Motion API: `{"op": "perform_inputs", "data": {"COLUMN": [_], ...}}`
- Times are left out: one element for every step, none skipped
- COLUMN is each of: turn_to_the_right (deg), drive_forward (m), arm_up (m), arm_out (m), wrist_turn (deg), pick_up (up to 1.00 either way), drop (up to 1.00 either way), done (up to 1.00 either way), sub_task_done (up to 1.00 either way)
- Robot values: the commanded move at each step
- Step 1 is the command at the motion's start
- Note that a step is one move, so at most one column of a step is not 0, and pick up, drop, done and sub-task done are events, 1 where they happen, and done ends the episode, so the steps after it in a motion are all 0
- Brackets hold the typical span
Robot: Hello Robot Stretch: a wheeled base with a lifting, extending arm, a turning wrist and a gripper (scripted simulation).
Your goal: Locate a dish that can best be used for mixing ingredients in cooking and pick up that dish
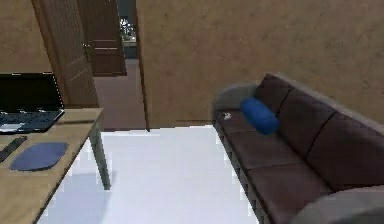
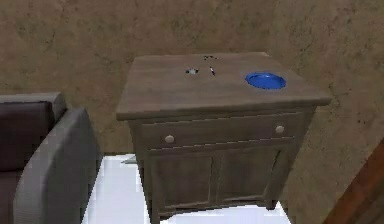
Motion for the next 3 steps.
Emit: {"op": "perform_inputs", "data": {"turn_to_the_right": [0.0, -45.0, -45.0], "drive_forward": [0.35, 0.00, 0.00], "arm_up": [0.00, 0.00, 0.00], "arm_out": [0.00, 0.00, 0.00], "wrist_turn": [0.0, 0.0, 0.0], "pick_up": [0.00, 0.00, 0.00], "drop": [0.00, 0.00, 0.00], "done": [0.00, 0.00, 0.00], "sub_task_done": [0.00, 0.00, 0.00]}}
